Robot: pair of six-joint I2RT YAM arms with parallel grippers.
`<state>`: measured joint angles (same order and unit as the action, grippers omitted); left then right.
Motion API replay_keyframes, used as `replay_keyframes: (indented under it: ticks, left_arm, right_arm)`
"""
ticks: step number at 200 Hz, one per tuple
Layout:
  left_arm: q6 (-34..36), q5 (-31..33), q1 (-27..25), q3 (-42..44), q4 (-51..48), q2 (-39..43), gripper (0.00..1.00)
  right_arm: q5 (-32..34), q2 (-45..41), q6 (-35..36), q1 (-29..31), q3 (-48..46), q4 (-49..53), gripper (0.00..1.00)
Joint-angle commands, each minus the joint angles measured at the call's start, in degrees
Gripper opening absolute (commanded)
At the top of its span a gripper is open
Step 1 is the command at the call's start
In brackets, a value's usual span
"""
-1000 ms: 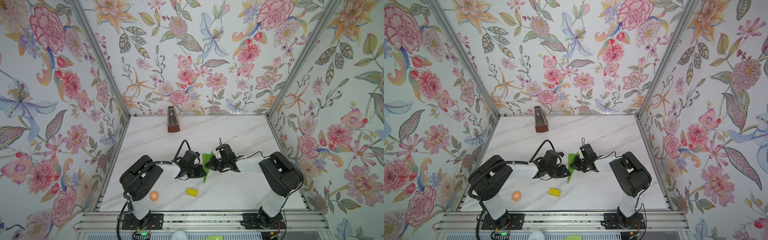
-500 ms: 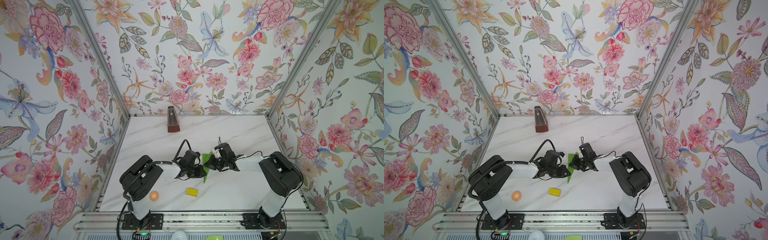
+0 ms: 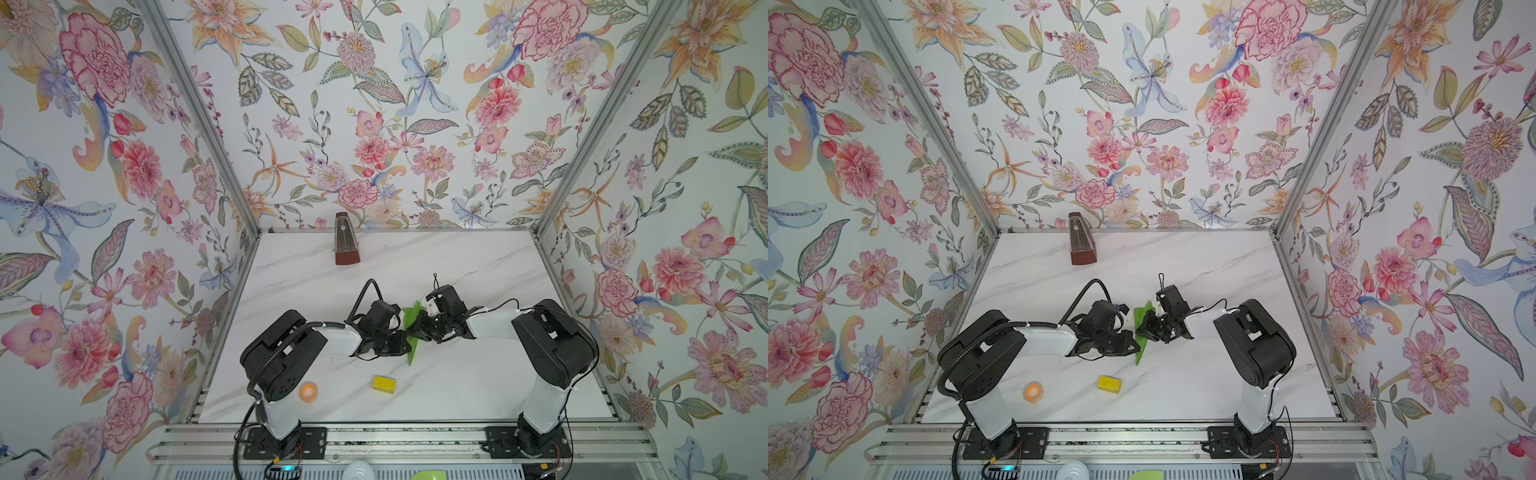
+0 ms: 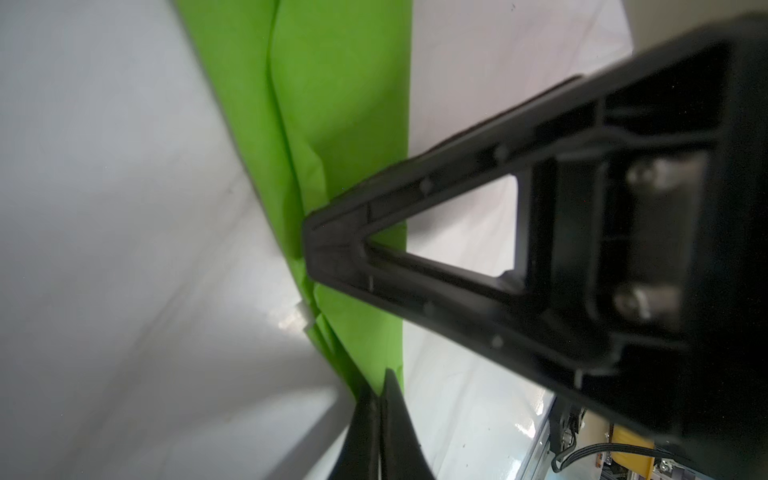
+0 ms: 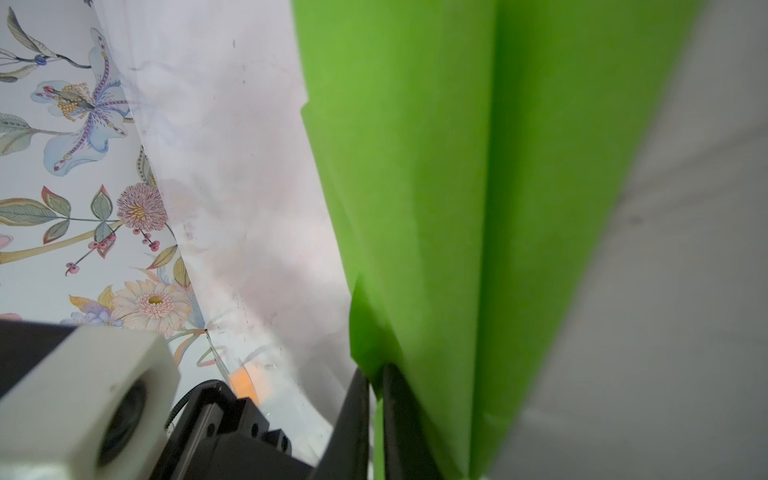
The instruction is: Fold a paper plane with a square sheet of paper (fold left side to right side)
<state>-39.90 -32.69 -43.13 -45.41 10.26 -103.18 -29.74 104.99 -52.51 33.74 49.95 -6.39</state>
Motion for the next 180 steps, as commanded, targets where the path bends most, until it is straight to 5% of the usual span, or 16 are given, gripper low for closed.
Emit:
replay_keyframes:
  ticks: [1,61,88,180]
  left_arm:
    - [1.0,1.7,-0.7,1.9,-7.6,-3.6,0.05]
    - [0.6,1.7,-0.7,2.3,-7.4,-3.6,0.04]
    - [0.6,1.7,-0.6,2.4,-7.4,-3.5,0.04]
    - [1.1,1.4,-0.6,1.8,-8.1,-3.5,0.04]
  right_arm:
    - [0.5,-2.2,3.2,-0.3,1.8,5.0,0.19]
    - [0.9,-8.4,7.9,-0.1,2.7,11.8,0.24]
    - [1.5,-9.5,9.7,-0.1,2.0,14.4,0.17]
    - [1.6,-1.2,14.4,-0.3,6.7,17.4,0.06]
